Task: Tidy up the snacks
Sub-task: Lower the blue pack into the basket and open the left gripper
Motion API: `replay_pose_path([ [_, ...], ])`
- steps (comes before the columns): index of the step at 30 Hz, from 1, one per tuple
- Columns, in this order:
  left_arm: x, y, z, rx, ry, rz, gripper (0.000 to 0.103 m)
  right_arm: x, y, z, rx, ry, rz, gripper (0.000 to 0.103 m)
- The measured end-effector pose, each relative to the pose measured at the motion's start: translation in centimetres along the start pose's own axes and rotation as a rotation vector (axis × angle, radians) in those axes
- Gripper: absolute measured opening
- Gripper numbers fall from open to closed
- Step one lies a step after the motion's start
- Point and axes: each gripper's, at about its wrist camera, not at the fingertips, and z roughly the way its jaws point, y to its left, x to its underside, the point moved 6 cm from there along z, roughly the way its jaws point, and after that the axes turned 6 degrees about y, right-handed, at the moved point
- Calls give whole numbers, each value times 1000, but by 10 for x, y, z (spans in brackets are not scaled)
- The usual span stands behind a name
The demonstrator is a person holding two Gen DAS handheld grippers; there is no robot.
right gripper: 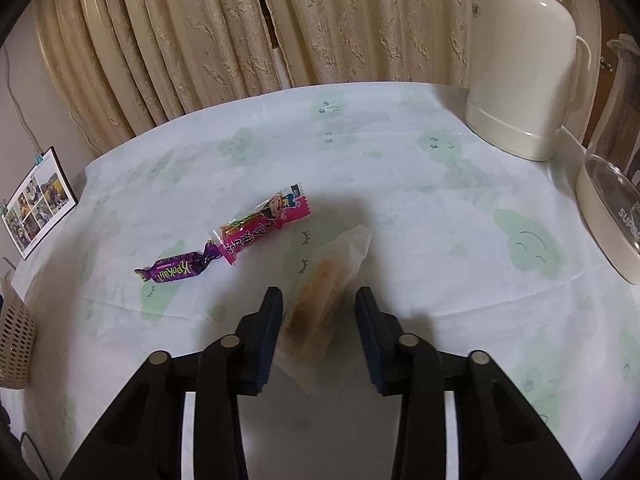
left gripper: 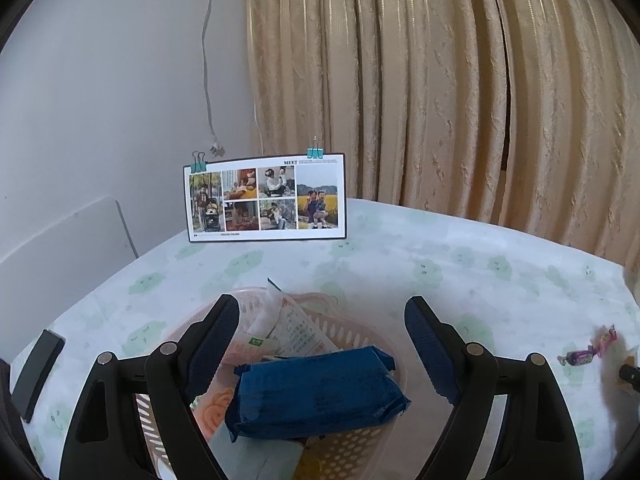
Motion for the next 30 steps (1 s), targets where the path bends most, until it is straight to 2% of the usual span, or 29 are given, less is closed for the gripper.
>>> replay_pose_path([
  [8,-1,7,2,0,12,-31,85,1,0,-2,-21,-5,15,25],
  [17,-5,21,-5,16,-2,-89,85,5,1,-17,-131,-28,74,24],
  [30,-9,48,-9,28,-8,-173,85,14,50,-41,-259,-58,23,24],
])
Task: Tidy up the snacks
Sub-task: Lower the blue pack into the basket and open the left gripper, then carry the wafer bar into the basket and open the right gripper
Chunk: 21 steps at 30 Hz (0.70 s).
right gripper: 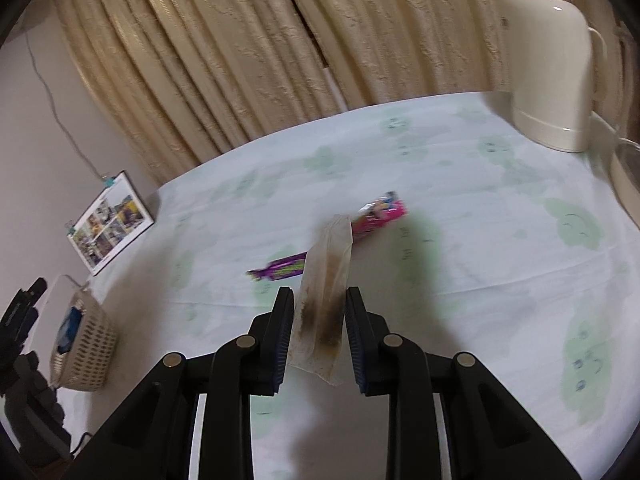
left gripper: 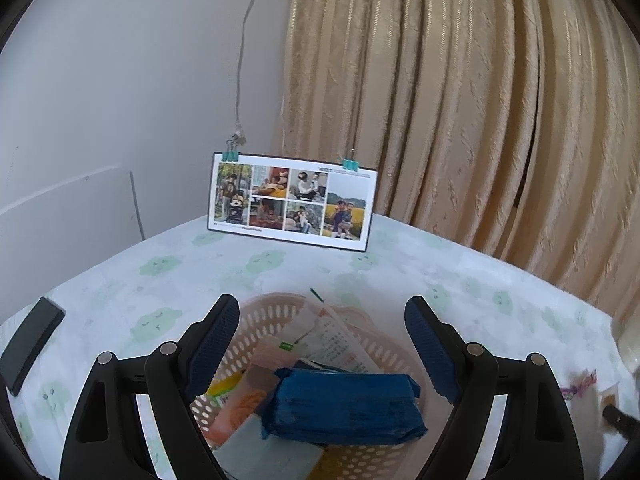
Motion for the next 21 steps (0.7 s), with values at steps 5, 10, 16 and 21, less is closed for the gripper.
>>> replay_pose_path([
  [5,-6,24,-3,-7,-11,-91,85,4,38,2,-80,14,-40,24],
  [10,-12,47,-7,-18,-23,-167,85,11,93,9,-162,43,-120,24],
  [16,-15,60,-11,-37,-35,-177,85,29,162,13,-263,77,-228,24],
  [21,-18,66,-15,-26,-50,-194,85,44,216,9,-355,99,-305,24],
])
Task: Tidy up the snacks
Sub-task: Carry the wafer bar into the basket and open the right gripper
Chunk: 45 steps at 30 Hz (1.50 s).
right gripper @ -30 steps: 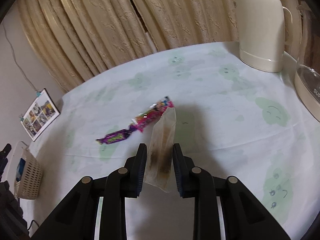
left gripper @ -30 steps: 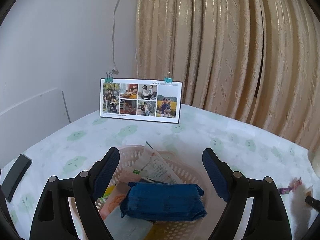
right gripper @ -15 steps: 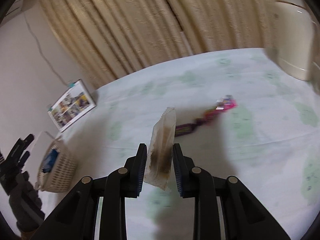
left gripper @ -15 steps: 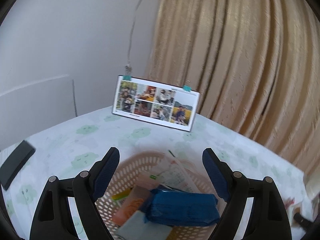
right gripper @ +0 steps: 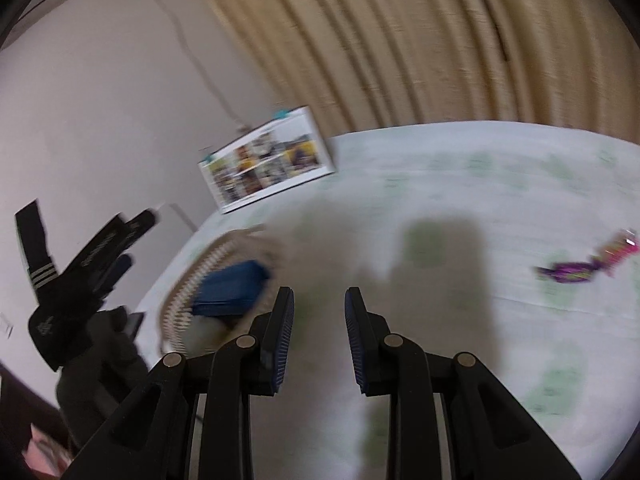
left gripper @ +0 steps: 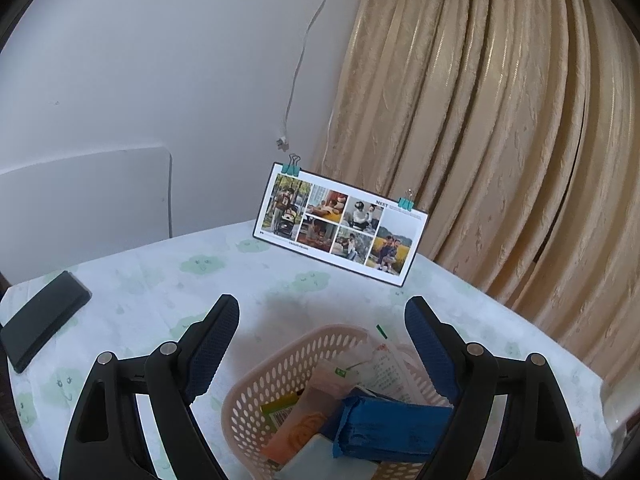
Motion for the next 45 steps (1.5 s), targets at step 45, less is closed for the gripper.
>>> replay_pose_path([
  [45,1,9,-1,75,29,-48,85,-9,45,22,-24,-3,10,24],
])
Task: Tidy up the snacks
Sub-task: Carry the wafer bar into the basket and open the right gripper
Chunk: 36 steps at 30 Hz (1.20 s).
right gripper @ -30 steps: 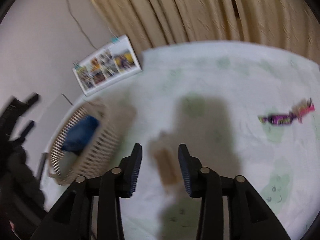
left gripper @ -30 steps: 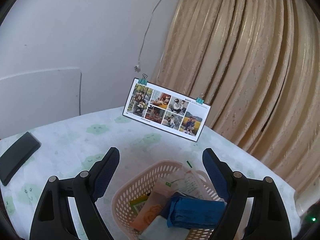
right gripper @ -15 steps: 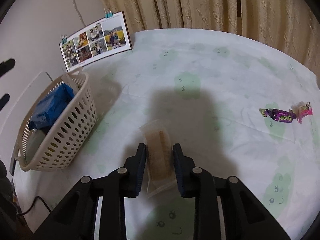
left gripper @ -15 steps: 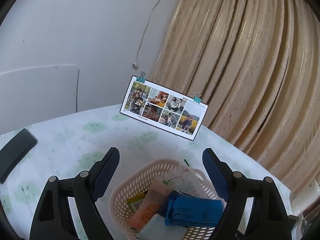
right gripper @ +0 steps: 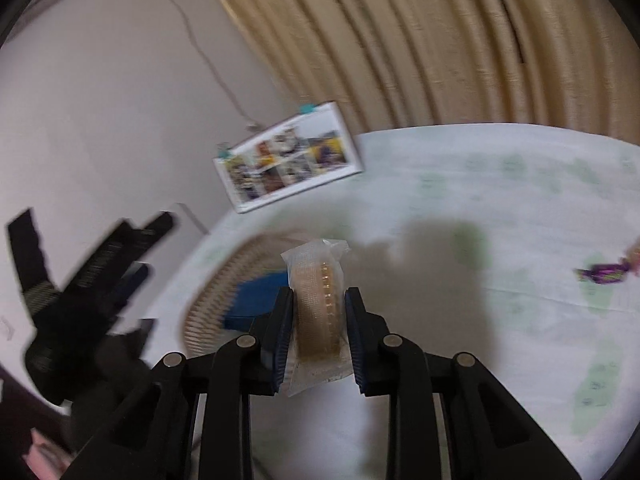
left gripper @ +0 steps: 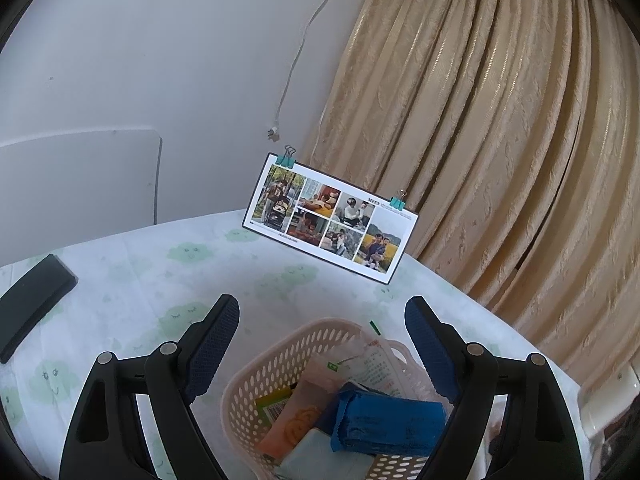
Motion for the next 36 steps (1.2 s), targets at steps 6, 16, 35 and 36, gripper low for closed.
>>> replay_pose_path([
  [6,-1,5,0,-9,-5,-28,85,-1,24,30,-162,78,65,30],
  [16,-1,7,2,-4,-4,-36,85,3,23,41,-174,108,90,34],
  [35,5,-3,4,-2,13,3,85,2,1,23,-123,25,80,35],
  [36,6,-4,4,-5,14,8,85,1,-2,22,-115,18,84,35],
])
